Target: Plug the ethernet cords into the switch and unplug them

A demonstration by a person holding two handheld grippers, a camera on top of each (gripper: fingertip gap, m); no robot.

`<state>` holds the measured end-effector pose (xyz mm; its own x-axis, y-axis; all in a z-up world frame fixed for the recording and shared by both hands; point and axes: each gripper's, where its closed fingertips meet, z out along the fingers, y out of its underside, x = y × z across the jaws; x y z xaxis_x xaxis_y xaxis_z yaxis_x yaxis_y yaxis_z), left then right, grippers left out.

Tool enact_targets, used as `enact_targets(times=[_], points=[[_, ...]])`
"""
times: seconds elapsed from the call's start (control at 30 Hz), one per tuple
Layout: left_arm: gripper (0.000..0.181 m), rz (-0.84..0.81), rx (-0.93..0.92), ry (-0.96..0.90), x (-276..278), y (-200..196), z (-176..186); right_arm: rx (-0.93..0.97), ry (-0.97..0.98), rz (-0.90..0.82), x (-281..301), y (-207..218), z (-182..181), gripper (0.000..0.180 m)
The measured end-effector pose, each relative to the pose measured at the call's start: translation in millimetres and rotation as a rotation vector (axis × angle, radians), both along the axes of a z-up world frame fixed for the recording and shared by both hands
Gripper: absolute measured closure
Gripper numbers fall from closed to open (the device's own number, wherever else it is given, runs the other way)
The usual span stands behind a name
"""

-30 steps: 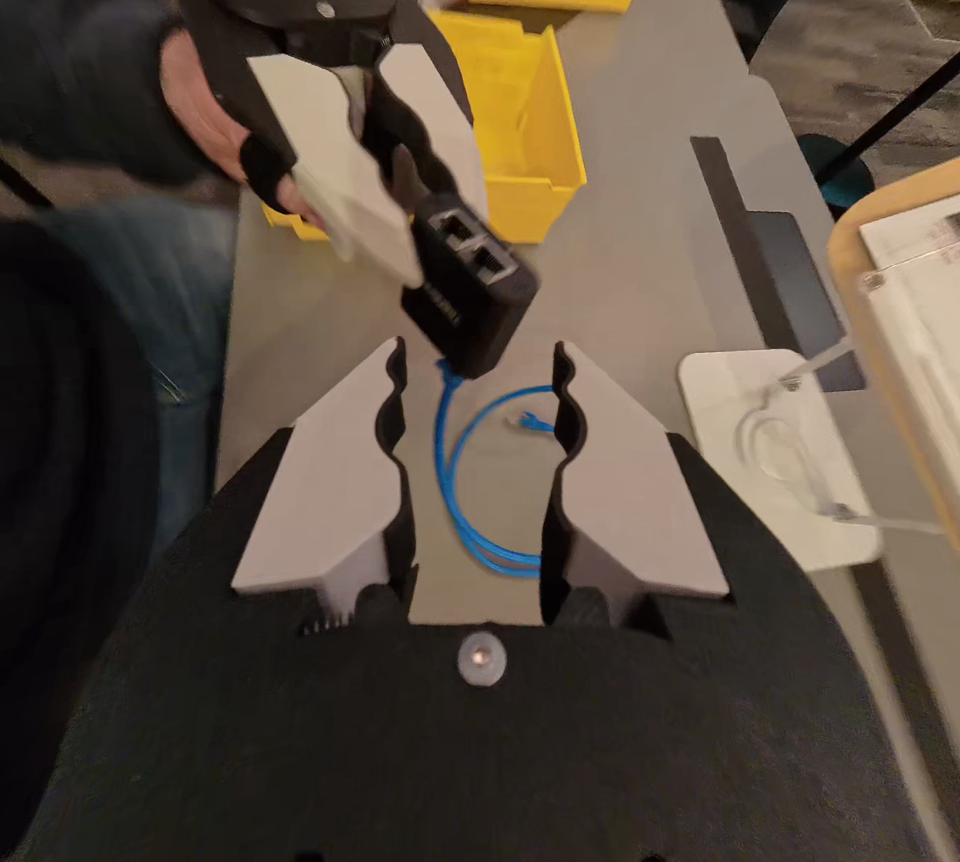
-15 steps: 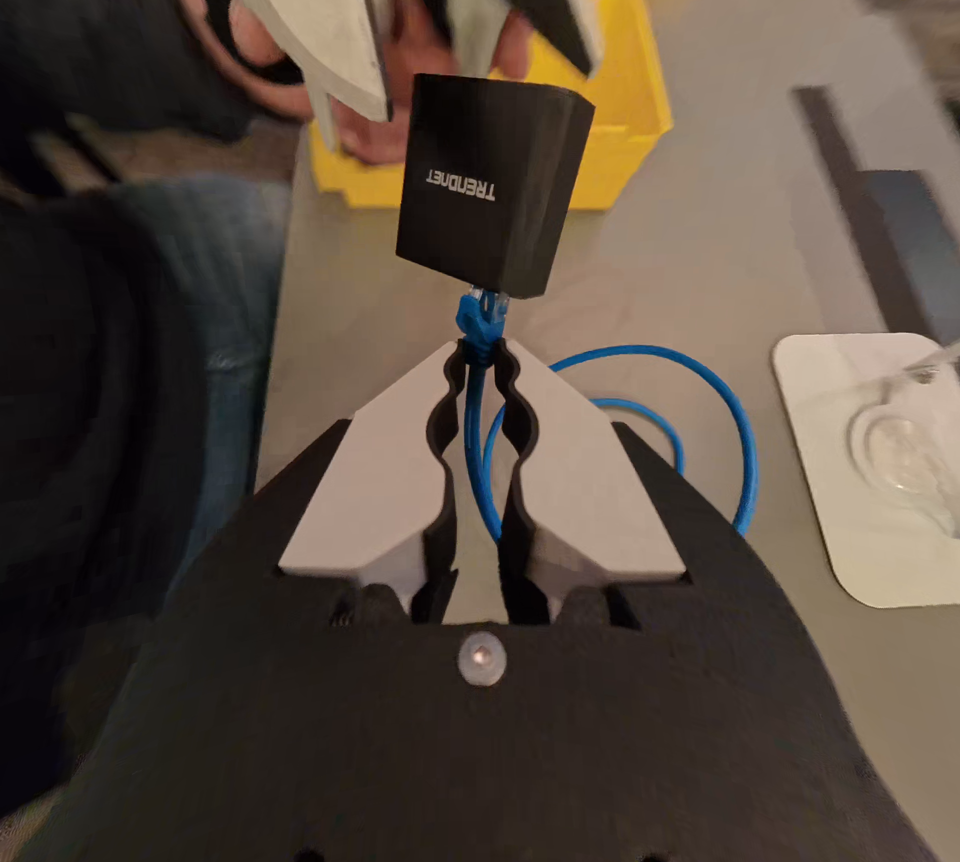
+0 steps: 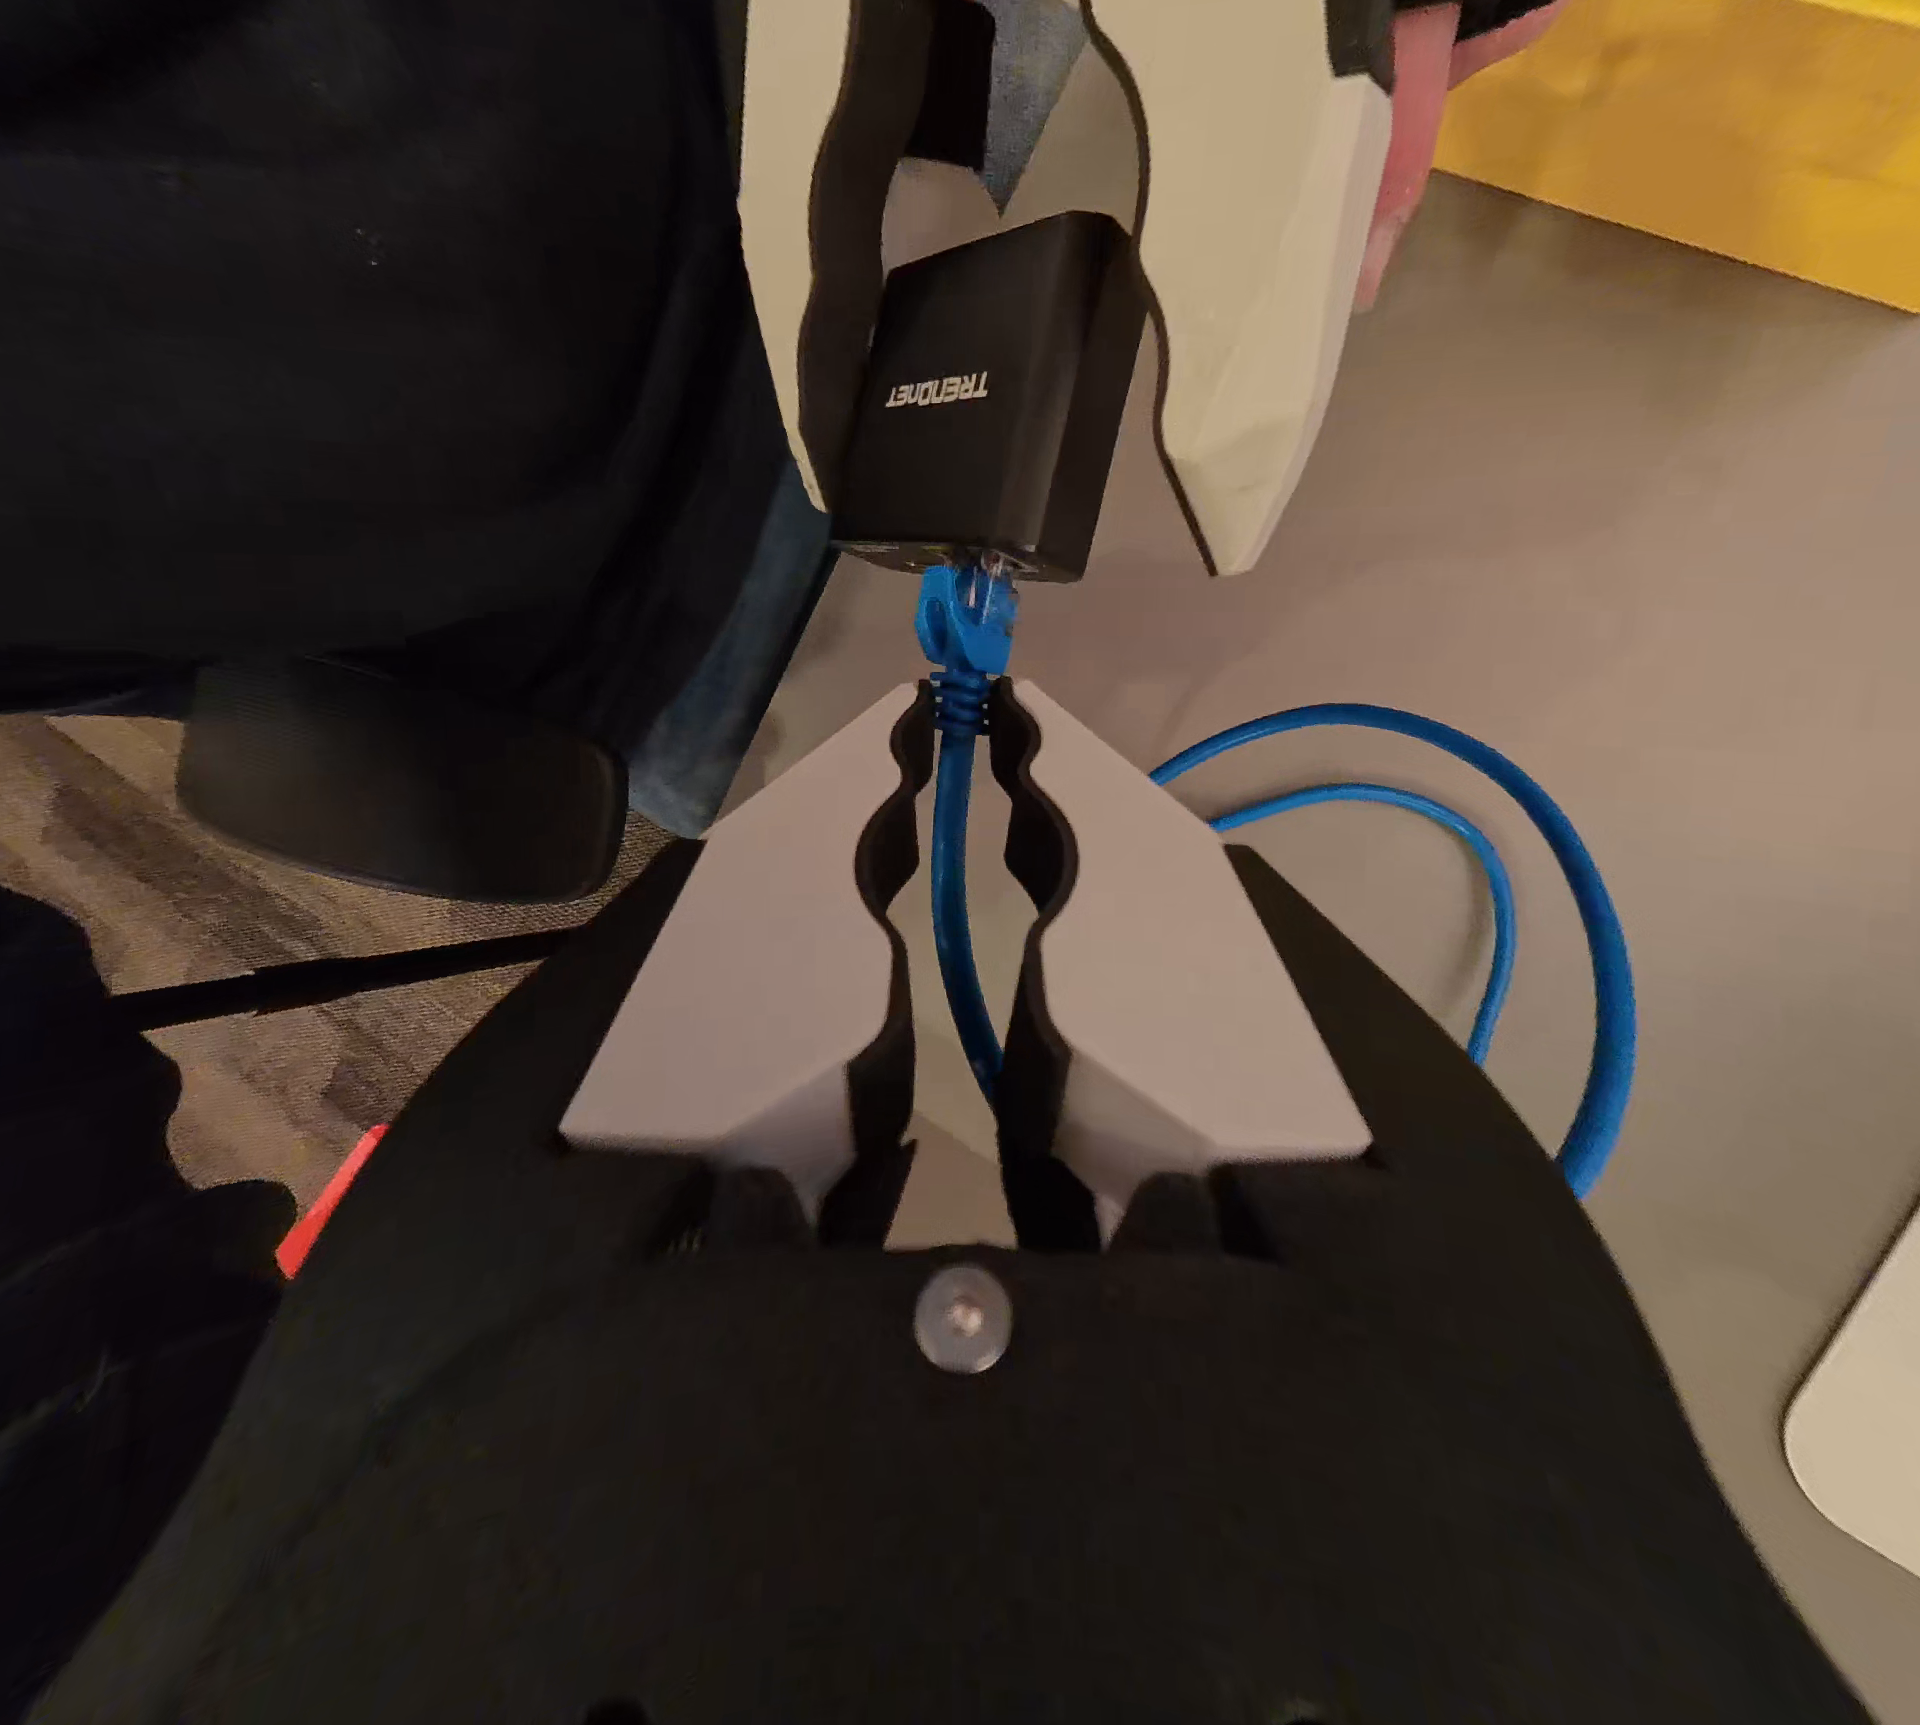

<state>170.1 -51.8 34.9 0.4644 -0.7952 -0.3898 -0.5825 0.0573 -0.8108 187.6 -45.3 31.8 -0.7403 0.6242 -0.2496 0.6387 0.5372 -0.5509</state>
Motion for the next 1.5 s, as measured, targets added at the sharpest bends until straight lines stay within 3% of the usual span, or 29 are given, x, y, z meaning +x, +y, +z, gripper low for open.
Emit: enact_targets(times=[0.2, 0.33, 0.7, 0.8, 0.83, 0.93, 1.13, 1.2, 1.5], points=[[0.095, 0.040, 0.091, 0.024, -5.4, 2.6, -5.0, -0.078, 0.011, -0.013, 0.4, 6.1, 2.8, 0.171], [0.106, 0.068, 0.156, -0.013, -2.1, 6.0, 0.5, -0.113, 0.000, -0.009, 3.3, 5.7, -0.1, 0.171], [0.107, 0.057, 0.131, -0.169, 3.1, 4.0, 13.3, -0.114, 0.053, -0.064, 0.6, 8.5, 0.3, 0.170], [0.108, 0.077, 0.101, -0.282, -1.6, 5.9, 23.8, -0.084, 0.209, -0.158, -15.4, 16.2, 13.8, 0.145], [0.108, 0.083, 0.086, -0.330, -3.2, 6.7, 27.9, -0.070, 0.283, -0.187, -20.0, 18.0, 21.4, 0.145], [0.108, 0.097, 0.043, -0.442, -9.2, 8.8, 37.2, 0.100, 0.487, -0.288, -25.6, 29.0, 35.7, 0.143], [0.108, 0.104, -0.094, -0.667, -14.3, 12.4, 52.7, 0.532, 0.850, -0.348, -26.6, 22.6, 45.2, 0.157], [0.108, 0.113, -0.128, -0.718, -14.2, 13.7, 56.5, 0.656, 0.912, -0.349, -28.5, 22.9, 44.8, 0.157], [0.108, 0.111, -0.219, -0.843, -12.1, 11.3, 61.0, 0.898, 1.030, -0.320, -36.5, 16.0, 48.1, 0.165]])
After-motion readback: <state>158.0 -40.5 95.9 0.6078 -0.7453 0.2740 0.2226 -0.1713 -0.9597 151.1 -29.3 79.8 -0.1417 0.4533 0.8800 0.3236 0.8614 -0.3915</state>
